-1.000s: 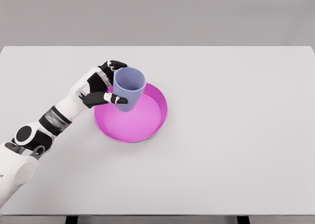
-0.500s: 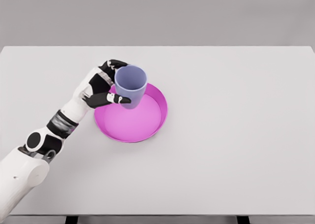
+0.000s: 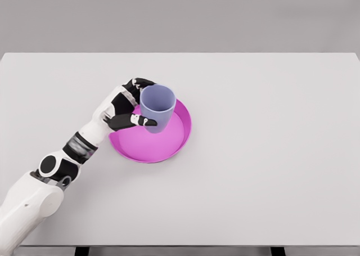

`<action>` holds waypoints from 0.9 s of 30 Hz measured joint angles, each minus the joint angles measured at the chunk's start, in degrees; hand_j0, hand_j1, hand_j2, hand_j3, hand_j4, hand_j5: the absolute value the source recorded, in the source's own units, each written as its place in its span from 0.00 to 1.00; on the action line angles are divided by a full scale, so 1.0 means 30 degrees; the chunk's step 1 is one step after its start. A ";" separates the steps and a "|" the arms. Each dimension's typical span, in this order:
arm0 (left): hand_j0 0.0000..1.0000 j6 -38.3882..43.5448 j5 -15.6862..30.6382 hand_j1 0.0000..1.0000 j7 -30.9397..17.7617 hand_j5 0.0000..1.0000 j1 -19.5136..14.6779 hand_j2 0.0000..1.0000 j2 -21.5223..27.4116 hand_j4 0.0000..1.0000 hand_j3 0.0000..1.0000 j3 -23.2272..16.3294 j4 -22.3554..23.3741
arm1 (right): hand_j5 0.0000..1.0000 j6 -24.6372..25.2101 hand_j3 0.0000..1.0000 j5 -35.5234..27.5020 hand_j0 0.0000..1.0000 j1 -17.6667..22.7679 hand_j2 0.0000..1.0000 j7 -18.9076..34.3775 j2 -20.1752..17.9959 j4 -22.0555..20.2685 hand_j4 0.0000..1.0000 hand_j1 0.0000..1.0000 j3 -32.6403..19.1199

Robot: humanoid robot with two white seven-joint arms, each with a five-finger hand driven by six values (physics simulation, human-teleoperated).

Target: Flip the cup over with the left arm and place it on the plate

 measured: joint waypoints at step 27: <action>1.00 0.0035 0.0023 1.00 0.0016 1.00 0.0088 1.00 0.0401 1.00 1.00 0.0173 -0.0206 | 1.00 0.0000 1.00 0.0000 1.00 0.0000 1.00 0.0000 0.0000 0.0000 1.00 1.00 0.0000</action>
